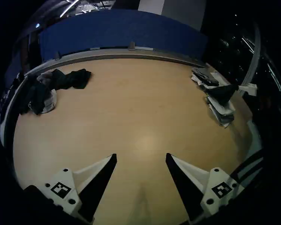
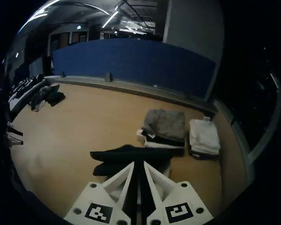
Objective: Fold towel
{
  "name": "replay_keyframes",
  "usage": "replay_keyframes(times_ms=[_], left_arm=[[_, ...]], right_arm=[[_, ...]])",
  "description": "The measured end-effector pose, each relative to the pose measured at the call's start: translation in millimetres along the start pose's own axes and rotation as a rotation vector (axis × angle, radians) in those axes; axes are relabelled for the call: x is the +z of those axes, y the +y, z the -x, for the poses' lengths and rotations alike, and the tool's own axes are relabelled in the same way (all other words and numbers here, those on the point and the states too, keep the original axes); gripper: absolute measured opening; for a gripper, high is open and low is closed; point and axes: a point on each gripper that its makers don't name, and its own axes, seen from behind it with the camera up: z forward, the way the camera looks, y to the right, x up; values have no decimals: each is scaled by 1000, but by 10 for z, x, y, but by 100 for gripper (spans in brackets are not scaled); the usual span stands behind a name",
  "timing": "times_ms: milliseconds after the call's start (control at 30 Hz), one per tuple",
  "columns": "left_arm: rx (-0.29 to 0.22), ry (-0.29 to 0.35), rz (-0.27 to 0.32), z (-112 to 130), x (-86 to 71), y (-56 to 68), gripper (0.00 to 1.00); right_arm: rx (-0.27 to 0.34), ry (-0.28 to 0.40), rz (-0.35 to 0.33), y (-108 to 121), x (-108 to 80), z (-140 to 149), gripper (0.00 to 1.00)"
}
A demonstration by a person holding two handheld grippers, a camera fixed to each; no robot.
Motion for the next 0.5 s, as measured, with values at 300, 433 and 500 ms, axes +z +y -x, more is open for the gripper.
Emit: replay_keyframes(times_ms=[300, 433, 500], left_arm=[[16, -6, 3, 32, 2, 62, 97], [18, -8, 1, 51, -6, 56, 97], [19, -8, 0, 62, -10, 53, 97]], right_arm=[[102, -75, 72, 293, -76, 619, 2], [137, -114, 103, 378, -50, 845, 2], [149, -137, 118, 410, -25, 956, 2]])
